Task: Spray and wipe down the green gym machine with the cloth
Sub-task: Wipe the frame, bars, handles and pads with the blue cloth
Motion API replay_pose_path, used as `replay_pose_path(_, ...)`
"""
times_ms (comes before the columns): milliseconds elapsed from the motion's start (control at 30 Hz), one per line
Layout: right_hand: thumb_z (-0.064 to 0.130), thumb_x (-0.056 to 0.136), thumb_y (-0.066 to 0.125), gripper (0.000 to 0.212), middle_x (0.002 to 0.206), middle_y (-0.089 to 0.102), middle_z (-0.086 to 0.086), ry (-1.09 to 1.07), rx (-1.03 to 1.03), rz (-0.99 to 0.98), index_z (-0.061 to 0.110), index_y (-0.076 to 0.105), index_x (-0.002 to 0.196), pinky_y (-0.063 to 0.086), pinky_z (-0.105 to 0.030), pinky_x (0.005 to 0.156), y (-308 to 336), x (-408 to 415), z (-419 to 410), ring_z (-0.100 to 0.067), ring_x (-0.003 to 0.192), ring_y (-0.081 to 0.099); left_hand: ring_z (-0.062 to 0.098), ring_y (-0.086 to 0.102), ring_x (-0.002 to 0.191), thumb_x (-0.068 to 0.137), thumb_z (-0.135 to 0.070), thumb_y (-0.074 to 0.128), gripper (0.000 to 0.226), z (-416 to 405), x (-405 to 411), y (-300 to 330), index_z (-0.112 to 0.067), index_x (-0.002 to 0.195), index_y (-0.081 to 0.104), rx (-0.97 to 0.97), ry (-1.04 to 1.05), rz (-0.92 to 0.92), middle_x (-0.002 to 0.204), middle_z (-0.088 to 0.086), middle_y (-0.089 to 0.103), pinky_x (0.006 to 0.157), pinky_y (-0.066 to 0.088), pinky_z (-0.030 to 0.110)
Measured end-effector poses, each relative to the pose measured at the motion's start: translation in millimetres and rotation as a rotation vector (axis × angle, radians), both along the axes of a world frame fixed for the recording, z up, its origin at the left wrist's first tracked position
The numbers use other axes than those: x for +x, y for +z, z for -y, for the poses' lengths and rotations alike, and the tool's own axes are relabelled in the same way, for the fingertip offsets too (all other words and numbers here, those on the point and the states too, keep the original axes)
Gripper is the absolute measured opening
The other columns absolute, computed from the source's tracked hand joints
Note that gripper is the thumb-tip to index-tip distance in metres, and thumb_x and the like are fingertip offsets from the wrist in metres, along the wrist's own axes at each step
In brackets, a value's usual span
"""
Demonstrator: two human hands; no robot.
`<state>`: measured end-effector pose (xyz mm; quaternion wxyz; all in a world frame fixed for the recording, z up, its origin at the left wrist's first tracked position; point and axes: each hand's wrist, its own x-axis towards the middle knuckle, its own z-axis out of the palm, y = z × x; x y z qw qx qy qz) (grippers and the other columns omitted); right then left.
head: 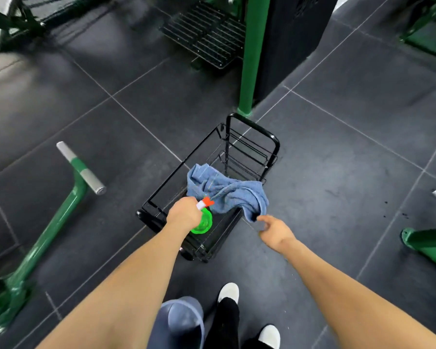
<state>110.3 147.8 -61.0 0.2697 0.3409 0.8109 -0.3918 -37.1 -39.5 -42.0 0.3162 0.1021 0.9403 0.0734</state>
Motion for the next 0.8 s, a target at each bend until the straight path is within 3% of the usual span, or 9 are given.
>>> replay_pose_path(67, 0.006, 0.089, 0.05, 0.056, 0.125, 0.056, -0.003, -0.018, -0.014, 0.017, 0.02, 0.043, 0.143, 0.037, -0.016, 0.08, -10.1, -10.1, -1.3, -0.019, 0.109, 0.056, 0.033, 0.06, 0.106, 0.092, -0.02, 0.053, 0.017, 2.6, -2.7, -8.1, -0.009, 0.105, 0.059, -0.002, 0.034, -0.02, 0.114, 0.012, 0.063, 0.084, 0.046, 0.039)
replay_pose_path(133, 0.009, 0.091, 0.052, 0.058, 0.142, 0.048, -0.005, -0.01, -0.002, 0.046, 0.021, 0.037, 0.146, 0.038, -0.02, 0.093, -16.7, -18.3, -3.8, -0.022, 0.124, 0.051, 0.033, 0.059, 0.108, 0.094, -0.023, 0.052, 0.019, 5.5, -8.2, -14.1, -0.01, 0.107, 0.058, 0.004, 0.047, -0.02, 0.115, 0.012, 0.063, 0.086, 0.046, 0.039)
replay_pose_path(200, 0.009, 0.092, 0.052, 0.057, 0.144, 0.047, -0.007, -0.016, -0.009, 0.06, 0.018, 0.037, 0.146, 0.036, -0.025, 0.101, -23.1, -25.7, -6.2, -0.024, 0.129, 0.047, 0.033, 0.058, 0.11, 0.094, -0.022, 0.053, 0.023, 8.8, -14.6, -16.5, -0.009, 0.112, 0.056, -0.008, 0.043, -0.007, 0.117, 0.012, 0.061, 0.089, 0.045, 0.039)
replay_pose_path(433, 0.008, 0.089, 0.057, 0.043, 0.129, 0.056, -0.014, -0.071, -0.075, 0.084, 0.008, 0.051, 0.132, 0.042, -0.03, 0.095, -34.0, -41.9, -5.6, -0.03, 0.12, 0.053, 0.031, 0.059, 0.108, 0.095, -0.018, 0.05, 0.017, 16.7, -25.8, -19.3, -0.012, 0.11, 0.056, -0.114, -0.074, -0.09, 0.116, 0.009, 0.062, 0.08, 0.043, 0.036)
replay_pose_path(667, 0.012, 0.091, 0.057, 0.062, 0.138, 0.049, -0.011, -0.062, -0.1, 0.159, 0.011, 0.032, 0.147, 0.042, -0.025, 0.093, -33.7, -40.6, 1.0, -0.024, 0.117, 0.055, 0.034, 0.058, 0.108, 0.092, -0.022, 0.053, 0.019, 22.8, -23.5, -18.8, -0.01, 0.107, 0.056, -0.065, -0.024, -0.057, 0.115, 0.012, 0.063, 0.086, 0.046, 0.04)
replay_pose_path(733, 0.012, 0.09, 0.06, 0.069, 0.144, 0.044, -0.01, -0.084, -0.123, 0.158, 0.008, 0.026, 0.15, 0.043, -0.026, 0.089, -31.1, -41.2, 1.8, -0.024, 0.118, 0.055, 0.034, 0.058, 0.109, 0.093, -0.025, 0.054, 0.025, 24.1, -23.4, -15.3, -0.01, 0.113, 0.054, -0.072, -0.017, -0.056, 0.118, 0.012, 0.062, 0.087, 0.046, 0.039)
replay_pose_path(800, 0.008, 0.089, 0.061, 0.063, 0.141, 0.046, -0.013, -0.151, -0.128, 0.091, 0.003, 0.033, 0.146, 0.044, -0.03, 0.092, -25.6, -42.3, 2.7, -0.026, 0.12, 0.055, 0.033, 0.056, 0.112, 0.093, -0.025, 0.055, 0.034, 22.4, -24.1, -9.6, -0.011, 0.123, 0.049, -0.059, -0.008, -0.061, 0.122, 0.011, 0.06, 0.088, 0.045, 0.038)
